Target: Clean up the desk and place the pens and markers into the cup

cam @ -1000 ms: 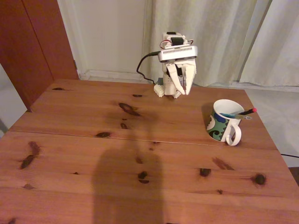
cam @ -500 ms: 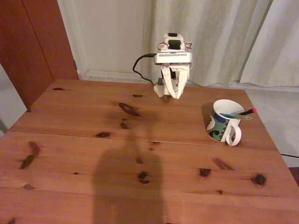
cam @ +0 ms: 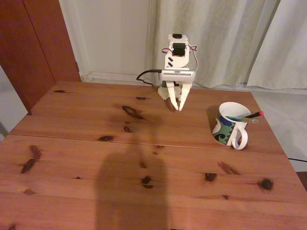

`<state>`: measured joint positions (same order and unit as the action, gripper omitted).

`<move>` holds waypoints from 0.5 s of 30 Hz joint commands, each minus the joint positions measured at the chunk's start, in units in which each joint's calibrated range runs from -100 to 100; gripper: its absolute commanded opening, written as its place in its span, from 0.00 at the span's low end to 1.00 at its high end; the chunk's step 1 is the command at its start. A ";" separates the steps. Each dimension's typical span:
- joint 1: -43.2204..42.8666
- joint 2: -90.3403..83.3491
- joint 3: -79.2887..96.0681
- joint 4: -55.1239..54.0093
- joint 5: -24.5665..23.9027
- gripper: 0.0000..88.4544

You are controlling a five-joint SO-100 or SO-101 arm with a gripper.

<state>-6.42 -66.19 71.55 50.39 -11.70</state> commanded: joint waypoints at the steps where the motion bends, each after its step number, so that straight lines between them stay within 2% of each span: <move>1: -0.14 -0.88 -4.10 3.15 -0.14 0.01; 15: -0.22 -1.62 -3.92 2.90 0.33 0.01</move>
